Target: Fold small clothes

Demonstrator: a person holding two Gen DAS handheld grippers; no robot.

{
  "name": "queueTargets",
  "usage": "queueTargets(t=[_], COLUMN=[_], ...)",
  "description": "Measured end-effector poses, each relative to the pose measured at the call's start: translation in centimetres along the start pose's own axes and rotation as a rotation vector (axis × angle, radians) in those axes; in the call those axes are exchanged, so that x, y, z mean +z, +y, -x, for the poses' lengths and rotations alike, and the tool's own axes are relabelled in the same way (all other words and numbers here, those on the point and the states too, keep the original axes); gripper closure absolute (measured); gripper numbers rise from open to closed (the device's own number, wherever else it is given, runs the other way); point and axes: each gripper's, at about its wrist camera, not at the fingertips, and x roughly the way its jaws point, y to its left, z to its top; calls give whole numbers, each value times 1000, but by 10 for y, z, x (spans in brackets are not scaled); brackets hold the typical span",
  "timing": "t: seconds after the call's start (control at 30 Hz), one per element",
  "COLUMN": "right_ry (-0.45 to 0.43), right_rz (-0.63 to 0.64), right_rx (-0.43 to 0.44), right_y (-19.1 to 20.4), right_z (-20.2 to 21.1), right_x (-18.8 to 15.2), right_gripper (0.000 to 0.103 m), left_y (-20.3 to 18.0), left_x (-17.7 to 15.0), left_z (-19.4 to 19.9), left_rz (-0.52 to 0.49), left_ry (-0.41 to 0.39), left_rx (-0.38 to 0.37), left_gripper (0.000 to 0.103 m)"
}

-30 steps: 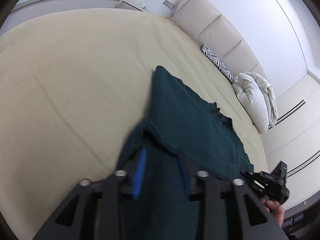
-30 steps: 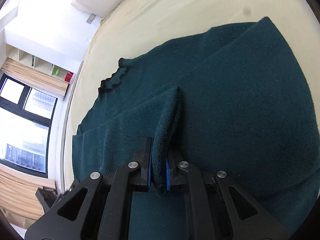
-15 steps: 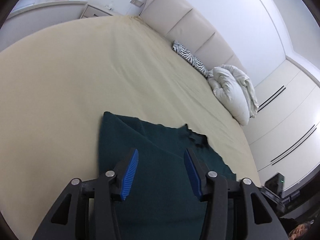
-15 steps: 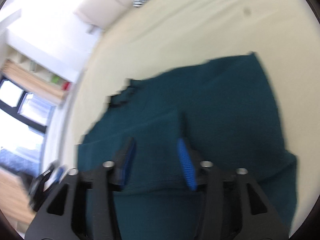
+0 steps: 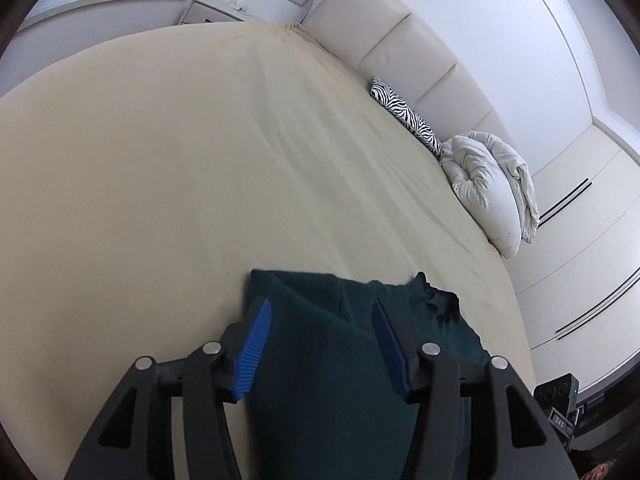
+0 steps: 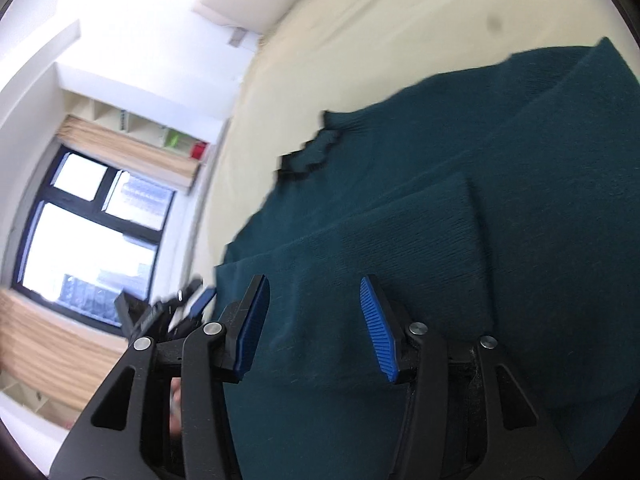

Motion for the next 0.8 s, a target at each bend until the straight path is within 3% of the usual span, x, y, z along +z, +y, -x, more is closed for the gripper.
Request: queueTargets(t=[0.07,0.1,0.13,0.3,0.37,0.43,0.5,0.57,0.67,0.73,0.8], right_ry=[0,6,19,-7,-15,0,4,-6,-35,-54,-89], right_rz=[-3,-13,-24,-9,-6,-22,0,-31,-37,-24,-33], right_rx=[-28,-57,-62,13,25,-34,-26,-40,-88,-117,-120], right_y=[-2,-7,-13,-2,0,-9,-21,-20,-14,-10,-10], right_z=[-5,-8,-11,11,16,10,6,16,38,59,89], right_x=[0,-1,-1,-10,-15,-20,-24,-28,-37,-49,-67], right_gripper=[56,57,59,56,56,53,57,59,57,56,56], left_y=[8,10,8,-7,-15,-14,-2,2,-3,-9,-15], left_x=[1,-1,-3,-24,-44,-60,-71,-73,-80,-95,-114], left_z=[-27,-31,-30,19,33,30,24,33,59,83,112], left_rz=[9,1,-13,-30,-80,-113,-125,-108,-116,-142,-157], left_ry=[78,69,60,15,27,65,80,69,53,47,42], left_rx=[11,25,33,-48,-44,4,26,25,40,39,28], left_gripper=[51,59,59,57,57,56,66,68,52,51,43])
